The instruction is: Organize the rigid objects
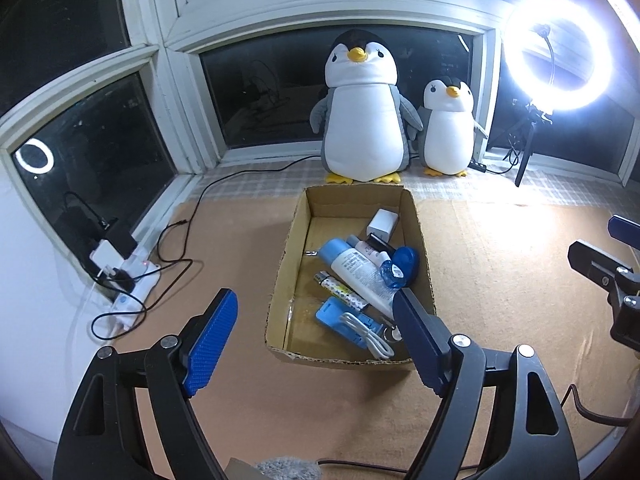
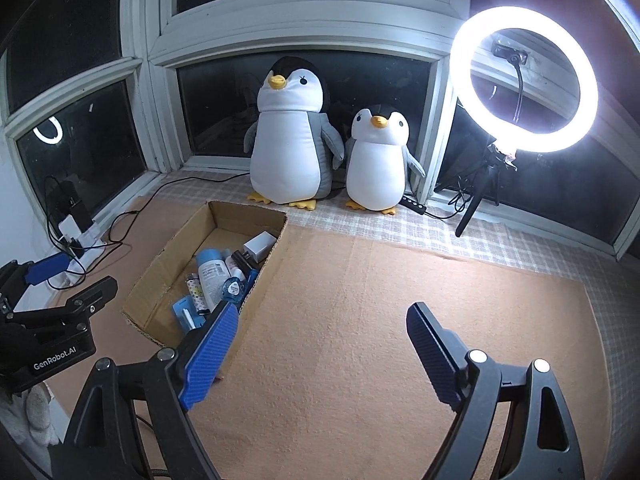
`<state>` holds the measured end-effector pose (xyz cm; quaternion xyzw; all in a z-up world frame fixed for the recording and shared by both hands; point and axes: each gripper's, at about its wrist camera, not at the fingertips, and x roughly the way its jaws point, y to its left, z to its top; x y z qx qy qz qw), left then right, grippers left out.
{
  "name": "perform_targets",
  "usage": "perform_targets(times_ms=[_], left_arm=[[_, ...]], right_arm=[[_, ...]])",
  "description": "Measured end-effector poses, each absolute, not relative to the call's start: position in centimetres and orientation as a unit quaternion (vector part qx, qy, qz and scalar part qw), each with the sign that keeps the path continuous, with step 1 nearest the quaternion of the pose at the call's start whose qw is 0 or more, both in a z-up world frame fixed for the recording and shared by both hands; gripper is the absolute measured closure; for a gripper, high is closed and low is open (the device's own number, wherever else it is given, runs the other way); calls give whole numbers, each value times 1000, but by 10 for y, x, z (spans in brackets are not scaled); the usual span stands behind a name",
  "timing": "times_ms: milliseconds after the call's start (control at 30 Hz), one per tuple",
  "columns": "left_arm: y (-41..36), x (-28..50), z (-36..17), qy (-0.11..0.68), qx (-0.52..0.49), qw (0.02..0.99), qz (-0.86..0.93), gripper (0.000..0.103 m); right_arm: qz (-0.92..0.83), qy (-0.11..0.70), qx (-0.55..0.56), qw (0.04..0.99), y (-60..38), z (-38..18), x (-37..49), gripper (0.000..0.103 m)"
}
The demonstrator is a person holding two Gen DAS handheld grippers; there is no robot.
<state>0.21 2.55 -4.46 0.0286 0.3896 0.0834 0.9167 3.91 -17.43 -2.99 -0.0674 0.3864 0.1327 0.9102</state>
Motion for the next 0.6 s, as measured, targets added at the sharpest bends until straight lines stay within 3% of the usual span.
perform_targets(times_ms=[600], left_arm=[[25, 2, -43, 389, 31, 917, 84, 23]], right_arm=[[140, 392, -73, 906, -166, -36, 37, 20]])
